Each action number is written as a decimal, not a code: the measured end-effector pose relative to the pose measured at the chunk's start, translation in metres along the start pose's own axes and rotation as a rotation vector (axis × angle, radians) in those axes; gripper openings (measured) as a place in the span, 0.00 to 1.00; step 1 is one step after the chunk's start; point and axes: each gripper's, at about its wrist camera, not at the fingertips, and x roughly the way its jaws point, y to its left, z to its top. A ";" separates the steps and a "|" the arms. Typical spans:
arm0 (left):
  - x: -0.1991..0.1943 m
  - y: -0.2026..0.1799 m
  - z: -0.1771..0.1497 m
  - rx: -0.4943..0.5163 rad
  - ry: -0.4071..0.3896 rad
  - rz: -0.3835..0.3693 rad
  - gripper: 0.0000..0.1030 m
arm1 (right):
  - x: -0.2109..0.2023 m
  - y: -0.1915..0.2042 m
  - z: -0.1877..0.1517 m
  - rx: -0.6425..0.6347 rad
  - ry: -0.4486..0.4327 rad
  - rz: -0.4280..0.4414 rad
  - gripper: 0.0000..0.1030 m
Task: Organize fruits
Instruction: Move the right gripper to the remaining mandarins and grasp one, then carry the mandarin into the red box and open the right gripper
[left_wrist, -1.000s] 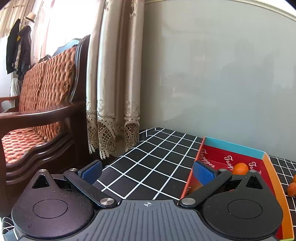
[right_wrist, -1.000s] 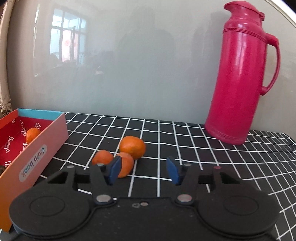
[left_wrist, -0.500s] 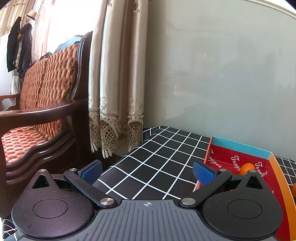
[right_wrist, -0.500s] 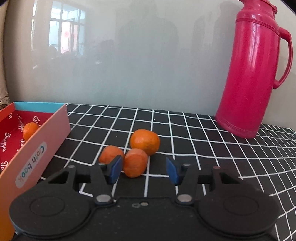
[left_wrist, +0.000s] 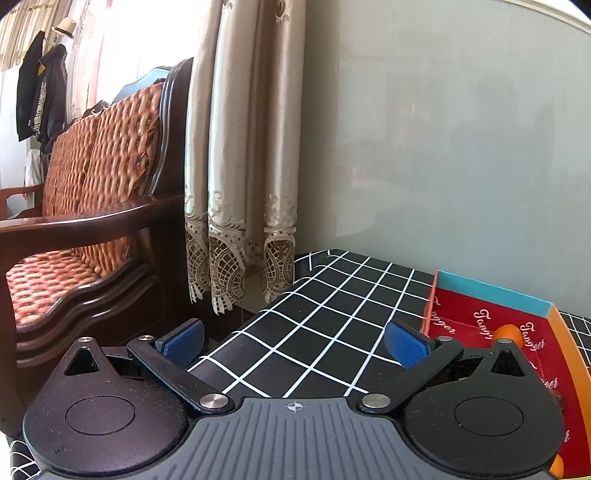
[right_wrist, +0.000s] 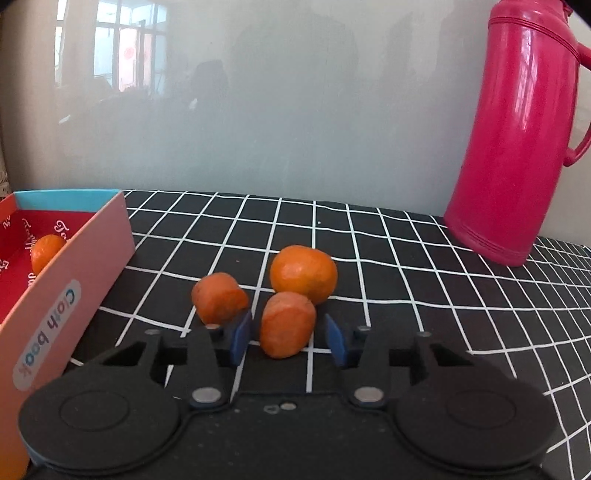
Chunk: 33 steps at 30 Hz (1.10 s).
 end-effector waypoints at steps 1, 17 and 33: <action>0.000 0.001 0.000 -0.003 -0.001 0.001 1.00 | 0.000 0.000 0.000 -0.001 0.000 0.001 0.36; -0.001 0.010 -0.002 0.008 0.025 0.004 1.00 | -0.024 0.012 0.003 -0.007 -0.031 0.039 0.28; -0.023 0.011 0.000 0.050 0.016 -0.020 1.00 | -0.090 0.010 0.014 -0.035 -0.133 0.063 0.28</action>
